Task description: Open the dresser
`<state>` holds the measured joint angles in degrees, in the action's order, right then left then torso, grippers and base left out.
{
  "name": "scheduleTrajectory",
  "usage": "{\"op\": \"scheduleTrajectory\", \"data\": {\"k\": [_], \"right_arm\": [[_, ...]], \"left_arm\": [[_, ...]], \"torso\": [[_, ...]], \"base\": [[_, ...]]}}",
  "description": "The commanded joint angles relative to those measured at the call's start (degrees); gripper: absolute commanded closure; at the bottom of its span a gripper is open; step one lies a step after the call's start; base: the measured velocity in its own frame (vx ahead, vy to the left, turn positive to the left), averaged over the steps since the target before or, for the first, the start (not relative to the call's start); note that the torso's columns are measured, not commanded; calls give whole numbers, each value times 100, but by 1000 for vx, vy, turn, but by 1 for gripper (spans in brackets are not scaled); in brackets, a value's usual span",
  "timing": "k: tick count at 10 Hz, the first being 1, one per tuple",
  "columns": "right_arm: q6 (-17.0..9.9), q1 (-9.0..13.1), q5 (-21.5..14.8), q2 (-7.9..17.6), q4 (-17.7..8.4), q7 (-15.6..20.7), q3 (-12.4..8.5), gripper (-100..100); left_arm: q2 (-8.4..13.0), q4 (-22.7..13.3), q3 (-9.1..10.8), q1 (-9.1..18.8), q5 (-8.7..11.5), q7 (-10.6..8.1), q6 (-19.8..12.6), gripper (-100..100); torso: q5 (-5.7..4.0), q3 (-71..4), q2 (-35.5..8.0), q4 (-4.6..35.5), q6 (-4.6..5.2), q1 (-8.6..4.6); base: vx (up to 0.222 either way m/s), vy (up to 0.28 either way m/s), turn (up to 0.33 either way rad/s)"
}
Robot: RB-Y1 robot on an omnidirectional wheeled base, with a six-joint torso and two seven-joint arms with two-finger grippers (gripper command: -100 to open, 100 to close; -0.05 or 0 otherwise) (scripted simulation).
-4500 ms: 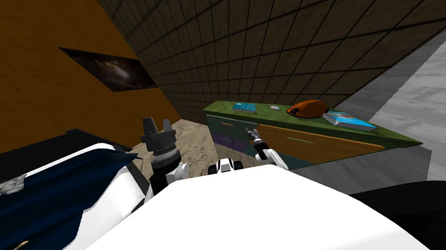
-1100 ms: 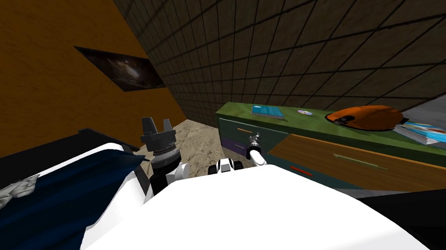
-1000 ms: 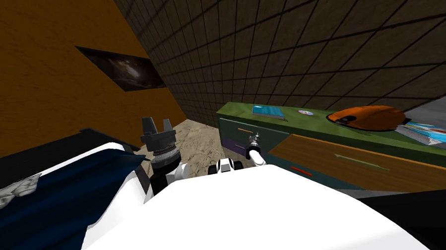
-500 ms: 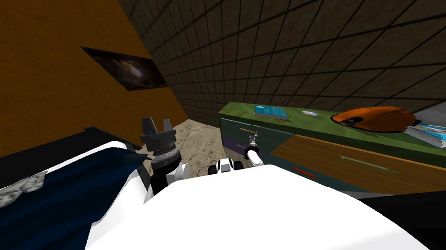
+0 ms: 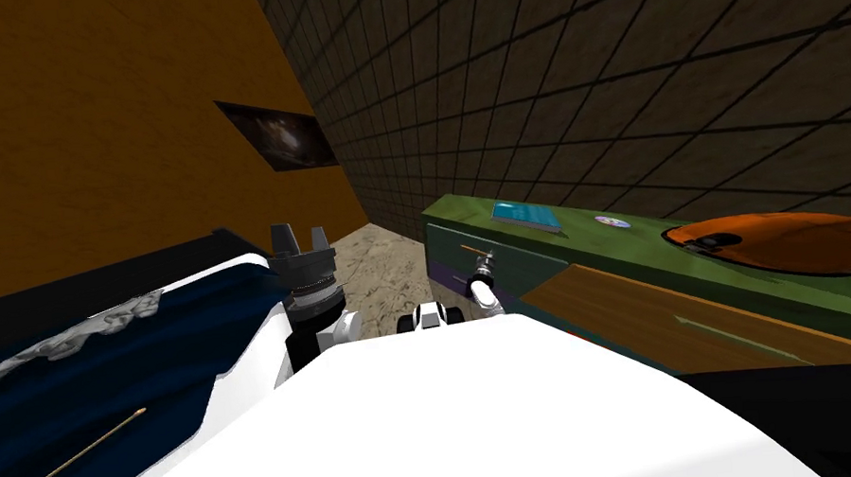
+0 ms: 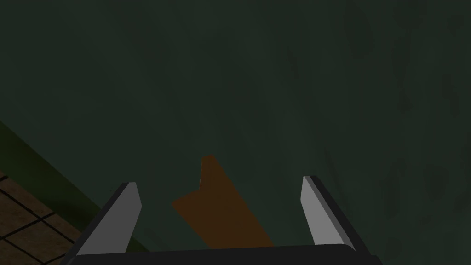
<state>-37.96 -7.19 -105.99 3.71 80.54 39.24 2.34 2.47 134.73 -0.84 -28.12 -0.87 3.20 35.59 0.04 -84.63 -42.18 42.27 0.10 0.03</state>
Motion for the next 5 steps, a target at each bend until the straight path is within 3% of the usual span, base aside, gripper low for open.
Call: {"op": "scheduleTrajectory", "data": {"k": [1,3,5], "right_arm": [[69,-246,-104,87,188,-159,198,100],[132,-447,-197,165,334,-306,378,100],[185,-395,-159,116,379,-175,333,100]], "left_arm": [[0,0,0,-1,0,0,0,0],[-1,1,-1,-2,0,0,1,0],[0,0,0,0,0,0,0,0]], "torso": [[2,-7,11,-4,-3,11],[-4,-3,5,-8,-1,7],[-17,4,-3,-3,-32,-18]], "base": [[49,53,-298],[68,94,-219],[-30,48,-47]]}}
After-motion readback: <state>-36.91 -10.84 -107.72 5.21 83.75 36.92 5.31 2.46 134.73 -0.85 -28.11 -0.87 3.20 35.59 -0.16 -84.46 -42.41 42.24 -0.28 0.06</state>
